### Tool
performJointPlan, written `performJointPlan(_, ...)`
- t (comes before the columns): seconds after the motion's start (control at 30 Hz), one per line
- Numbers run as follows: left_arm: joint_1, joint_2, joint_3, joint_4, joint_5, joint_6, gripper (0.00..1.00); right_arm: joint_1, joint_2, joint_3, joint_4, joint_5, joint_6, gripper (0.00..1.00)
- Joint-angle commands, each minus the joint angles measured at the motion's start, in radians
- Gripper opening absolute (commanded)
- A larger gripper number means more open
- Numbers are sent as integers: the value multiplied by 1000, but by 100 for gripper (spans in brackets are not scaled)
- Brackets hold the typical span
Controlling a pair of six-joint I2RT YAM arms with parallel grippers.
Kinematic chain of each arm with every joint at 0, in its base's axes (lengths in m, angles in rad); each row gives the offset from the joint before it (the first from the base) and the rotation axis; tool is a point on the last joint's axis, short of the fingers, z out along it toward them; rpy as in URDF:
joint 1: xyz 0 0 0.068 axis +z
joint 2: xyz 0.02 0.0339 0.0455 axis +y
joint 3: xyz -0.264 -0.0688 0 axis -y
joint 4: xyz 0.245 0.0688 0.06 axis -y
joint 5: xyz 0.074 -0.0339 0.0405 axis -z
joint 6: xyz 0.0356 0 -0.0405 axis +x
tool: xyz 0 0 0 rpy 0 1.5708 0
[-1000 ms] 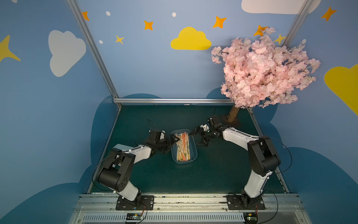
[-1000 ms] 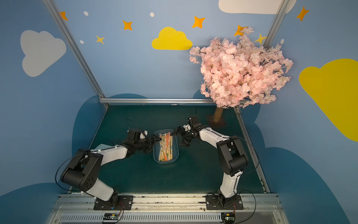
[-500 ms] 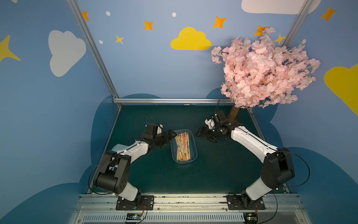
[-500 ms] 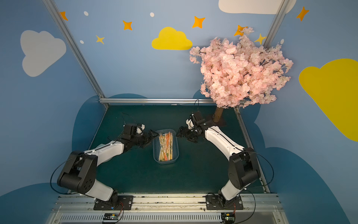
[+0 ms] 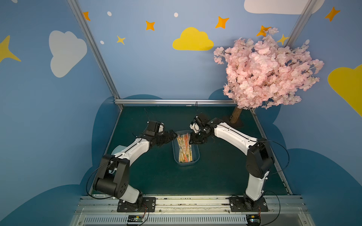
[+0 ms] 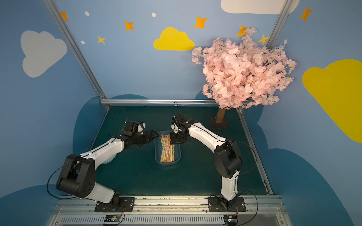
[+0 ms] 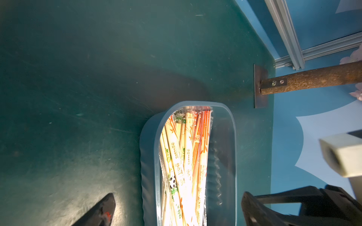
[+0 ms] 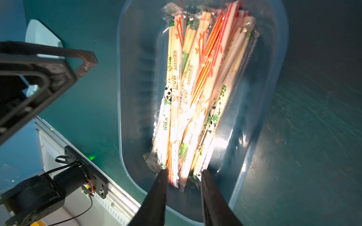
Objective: Take the paired disposable chopsticks out of the storage box
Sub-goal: Pick up the paired disposable chopsticks from the storage box.
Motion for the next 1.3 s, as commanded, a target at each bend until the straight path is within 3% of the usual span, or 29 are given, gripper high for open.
performJointPlan(0.0, 3, -28, -12, -35, -11, 22, 100, 16, 32, 32, -53, 37, -18, 32)
performJointPlan(0.93, 4, -45, -49, -14, 4, 0, 100, 35, 271, 199, -80, 92, -28, 30)
performJointPlan(1.1, 5, -48, -56, -9, 8, -4, 100, 35, 287, 200, -80, 90, -32, 24)
performJointPlan(1.27, 4, -49, -61, -6, 9, -7, 100, 35, 286, 199, -88, 85, -36, 9)
